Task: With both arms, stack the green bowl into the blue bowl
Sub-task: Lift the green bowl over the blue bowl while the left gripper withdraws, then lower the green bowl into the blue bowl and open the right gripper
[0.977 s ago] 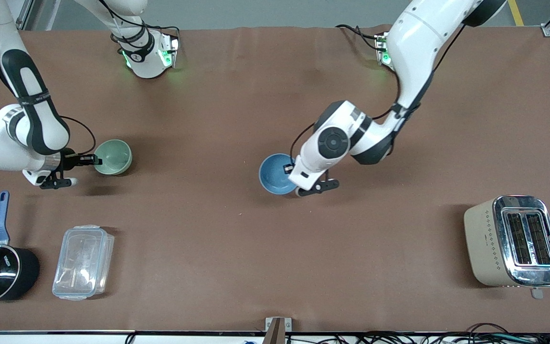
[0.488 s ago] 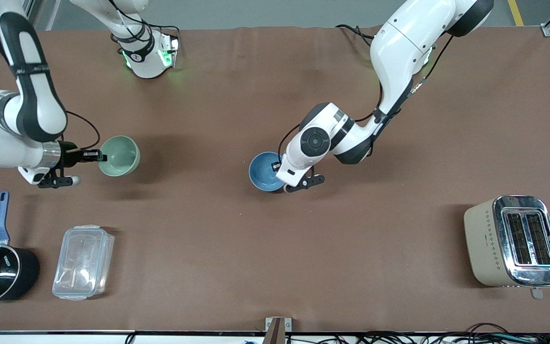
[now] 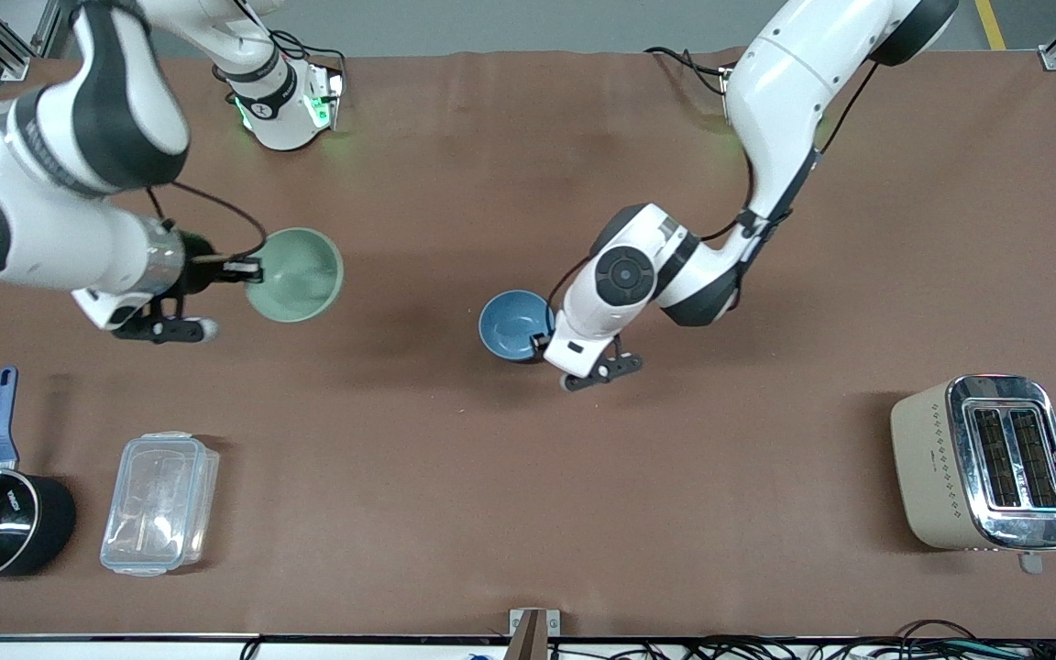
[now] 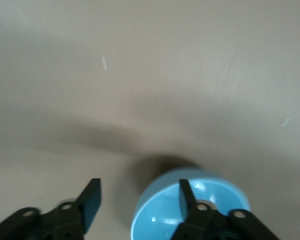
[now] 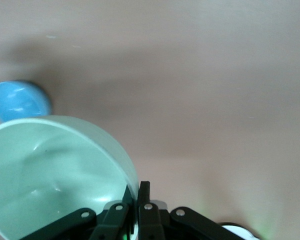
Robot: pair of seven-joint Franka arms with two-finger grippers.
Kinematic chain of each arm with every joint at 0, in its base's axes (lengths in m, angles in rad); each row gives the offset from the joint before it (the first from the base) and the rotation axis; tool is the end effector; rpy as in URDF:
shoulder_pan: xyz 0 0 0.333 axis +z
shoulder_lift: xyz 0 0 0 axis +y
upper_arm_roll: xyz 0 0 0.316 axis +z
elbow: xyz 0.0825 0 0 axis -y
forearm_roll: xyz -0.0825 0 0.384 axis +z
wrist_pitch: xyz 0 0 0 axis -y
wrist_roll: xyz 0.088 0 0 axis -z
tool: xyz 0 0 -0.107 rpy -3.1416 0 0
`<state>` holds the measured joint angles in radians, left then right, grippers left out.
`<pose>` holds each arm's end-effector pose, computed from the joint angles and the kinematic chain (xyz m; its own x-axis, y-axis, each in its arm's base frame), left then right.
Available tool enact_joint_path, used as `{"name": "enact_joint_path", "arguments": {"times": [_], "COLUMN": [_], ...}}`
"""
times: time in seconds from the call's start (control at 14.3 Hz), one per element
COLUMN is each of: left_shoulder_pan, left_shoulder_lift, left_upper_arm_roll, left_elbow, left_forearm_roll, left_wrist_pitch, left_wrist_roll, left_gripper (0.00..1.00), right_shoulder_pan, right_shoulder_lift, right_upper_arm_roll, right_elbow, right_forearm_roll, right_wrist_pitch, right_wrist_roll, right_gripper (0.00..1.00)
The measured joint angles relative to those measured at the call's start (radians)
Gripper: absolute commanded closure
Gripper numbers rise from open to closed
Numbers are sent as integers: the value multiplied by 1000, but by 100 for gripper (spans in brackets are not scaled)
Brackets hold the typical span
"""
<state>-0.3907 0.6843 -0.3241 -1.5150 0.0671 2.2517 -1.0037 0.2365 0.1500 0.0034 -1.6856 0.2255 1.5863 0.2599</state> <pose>0.5686 -0.4383 0.2838 0.9462 0.3138 -0.0786 0.3224 -0.9347 0.1498 0.5584 0.1608 0.4894 0.9553 -0.0275 -0.2944 -0.0733 -0.9866 -0.1455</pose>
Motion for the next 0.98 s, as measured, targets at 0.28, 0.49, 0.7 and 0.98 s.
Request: {"name": "enact_joint_path", "arguments": {"times": [0.28,0.49,0.7,0.98], "left_shoulder_pan": [130,223,330,432], "left_shoulder_lift": [-149,-260,-367,-489], "left_upper_arm_roll": [7,9,8,6], "left_elbow": [82,111,115,115], "left_forearm_roll": [113,138,136,74], "left_wrist_pitch": [-243,-365,-484,-643], "left_wrist_roll": [60,224,480,700], "left_gripper": [0,0,0,0], "right_shoulder_pan": [189,268,373,491], "right_shoulder_lift": [11,53,117,214], "right_upper_arm_roll": [0,-2,-3,-3], "right_elbow": [48,48,48,48], "right_forearm_roll": [0,0,-6,-91], "right_wrist_pitch": [48,127,240,390], "right_wrist_roll": [68,169,330,484], "right_gripper": [97,97,97,97]}}
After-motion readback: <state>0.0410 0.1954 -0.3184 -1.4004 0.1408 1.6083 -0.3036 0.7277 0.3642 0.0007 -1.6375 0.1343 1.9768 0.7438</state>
